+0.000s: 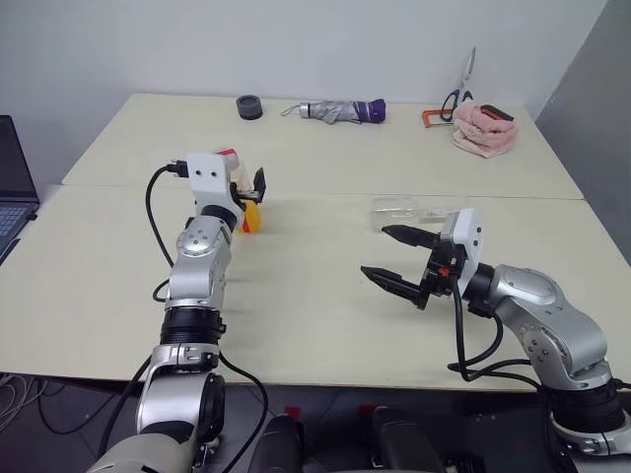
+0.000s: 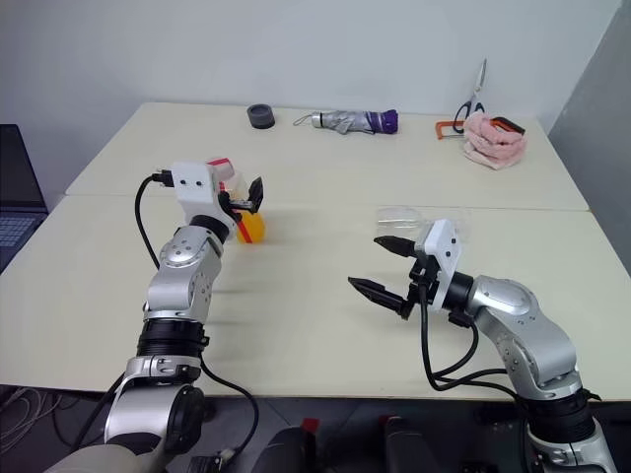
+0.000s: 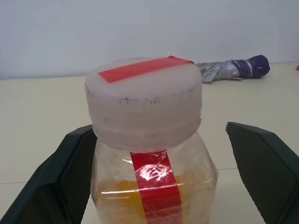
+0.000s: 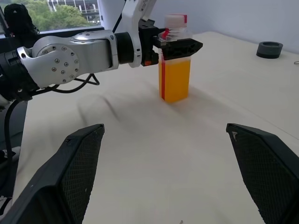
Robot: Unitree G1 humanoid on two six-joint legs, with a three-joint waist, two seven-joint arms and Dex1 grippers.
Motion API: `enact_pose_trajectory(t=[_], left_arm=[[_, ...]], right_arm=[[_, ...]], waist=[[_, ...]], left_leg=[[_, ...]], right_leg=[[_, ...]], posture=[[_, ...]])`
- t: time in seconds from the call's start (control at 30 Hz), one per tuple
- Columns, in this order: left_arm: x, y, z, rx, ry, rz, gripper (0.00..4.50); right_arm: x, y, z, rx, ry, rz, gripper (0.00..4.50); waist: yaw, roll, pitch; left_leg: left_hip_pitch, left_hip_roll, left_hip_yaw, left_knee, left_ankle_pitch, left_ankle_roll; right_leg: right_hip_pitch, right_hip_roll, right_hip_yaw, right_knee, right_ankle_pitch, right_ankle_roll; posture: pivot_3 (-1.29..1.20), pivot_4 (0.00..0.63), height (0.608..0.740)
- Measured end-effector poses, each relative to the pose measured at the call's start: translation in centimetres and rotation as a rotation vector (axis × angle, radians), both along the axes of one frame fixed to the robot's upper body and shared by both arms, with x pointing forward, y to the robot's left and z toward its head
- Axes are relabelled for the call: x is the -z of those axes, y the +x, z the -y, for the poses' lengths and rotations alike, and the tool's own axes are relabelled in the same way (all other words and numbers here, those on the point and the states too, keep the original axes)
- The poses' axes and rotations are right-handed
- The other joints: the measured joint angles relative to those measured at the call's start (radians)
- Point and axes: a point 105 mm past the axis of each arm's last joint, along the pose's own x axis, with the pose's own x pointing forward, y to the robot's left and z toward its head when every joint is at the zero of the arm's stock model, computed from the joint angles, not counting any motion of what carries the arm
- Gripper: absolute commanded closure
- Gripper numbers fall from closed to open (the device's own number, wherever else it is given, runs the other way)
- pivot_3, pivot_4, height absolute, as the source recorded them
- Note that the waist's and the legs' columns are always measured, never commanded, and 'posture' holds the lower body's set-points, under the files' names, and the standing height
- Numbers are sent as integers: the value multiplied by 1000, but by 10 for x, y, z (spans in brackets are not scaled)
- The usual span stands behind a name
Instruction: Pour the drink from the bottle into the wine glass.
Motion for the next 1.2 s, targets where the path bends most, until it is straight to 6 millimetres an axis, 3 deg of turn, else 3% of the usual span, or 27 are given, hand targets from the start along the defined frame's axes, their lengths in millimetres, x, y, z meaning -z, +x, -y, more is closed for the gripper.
enact_pose_trajectory(t=[0.4,0.7,1.2], left_arm=[[0,0,-1,-5,-3,-3,0],[2,0,-1,-5,-14,-8,2329],[2,-1,3,35,4,-8,2333]], right_arm=[[2,1,1,-5,-2,-14,43],[2,2,1,-5,-6,-14,0],[-3,4,0,8,-3,20,0]], waist=[[0,0,0],[0,0,0],[0,0,0]], left_leg=[[0,0,0,0,0,0],[0,0,0,0,0,0],[0,0,0,0,0,0]], right_leg=[[0,0,0,0,0,0],[0,0,0,0,0,0],[0,0,0,0,0,0]], posture=[[0,150,740],[0,150,740],[0,150,740]])
